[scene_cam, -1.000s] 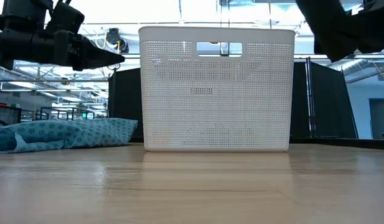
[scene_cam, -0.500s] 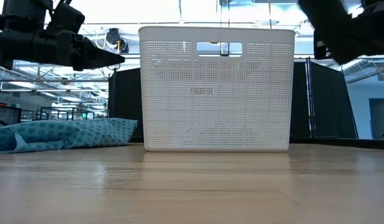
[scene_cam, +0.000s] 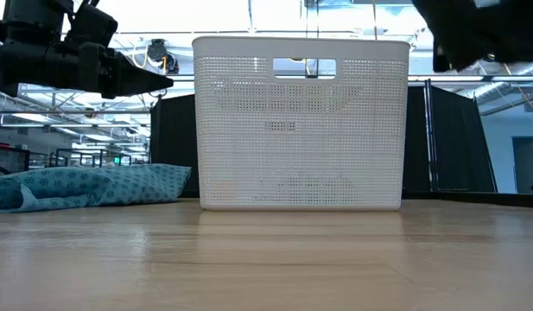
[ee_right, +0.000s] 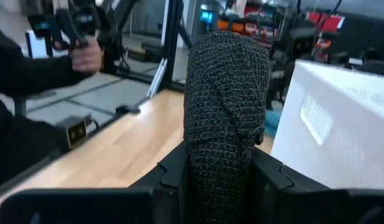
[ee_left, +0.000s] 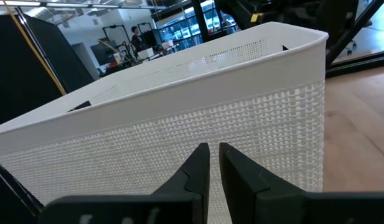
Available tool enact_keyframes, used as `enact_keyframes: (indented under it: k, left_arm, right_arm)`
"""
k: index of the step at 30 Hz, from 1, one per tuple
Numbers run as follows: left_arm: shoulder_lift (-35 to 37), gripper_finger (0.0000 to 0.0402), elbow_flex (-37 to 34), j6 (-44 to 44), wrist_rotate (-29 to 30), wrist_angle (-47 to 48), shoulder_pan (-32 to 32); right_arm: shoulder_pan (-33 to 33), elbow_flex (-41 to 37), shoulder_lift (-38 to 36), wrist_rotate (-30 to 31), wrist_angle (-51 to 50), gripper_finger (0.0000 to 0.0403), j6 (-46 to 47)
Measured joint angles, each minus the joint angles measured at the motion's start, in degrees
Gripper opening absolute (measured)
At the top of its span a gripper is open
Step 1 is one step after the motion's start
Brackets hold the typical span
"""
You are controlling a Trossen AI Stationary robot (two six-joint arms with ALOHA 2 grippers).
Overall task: Pick & place medical supplies in basket/bin
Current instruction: Put the black rolled bandage in the white bin
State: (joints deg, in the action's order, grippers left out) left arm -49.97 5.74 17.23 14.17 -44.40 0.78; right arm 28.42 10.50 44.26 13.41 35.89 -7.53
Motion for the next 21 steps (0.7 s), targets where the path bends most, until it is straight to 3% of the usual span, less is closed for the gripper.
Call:
enact_keyframes:
  k: [4, 12, 18, 21]
  left_arm:
    - [0.0, 0.0042, 0.0, -0.8, 0.0, 0.0, 0.0]
    - [0.0, 0.0042, 0.0, 0.3, 0.0, -1.0, 0.0]
    - [0.0, 0.0042, 0.0, 0.8, 2.3, -0.9, 0.0]
    - [0.0, 0.0042, 0.0, 1.3, 2.4, -0.9, -0.2]
  right_arm:
    - [0.0, 5.6, 0.2, -0.1, -3.2, 0.0094, -0.8]
    - [-3.7, 29.7, 3.7, 3.9, -29.3, 0.0094, -6.2]
    - [-14.4, 49.2, 10.2, 2.1, -48.6, 0.0094, -8.0]
    - [-22.4, 58.7, 14.8, -3.4, -58.2, 0.0094, -9.4]
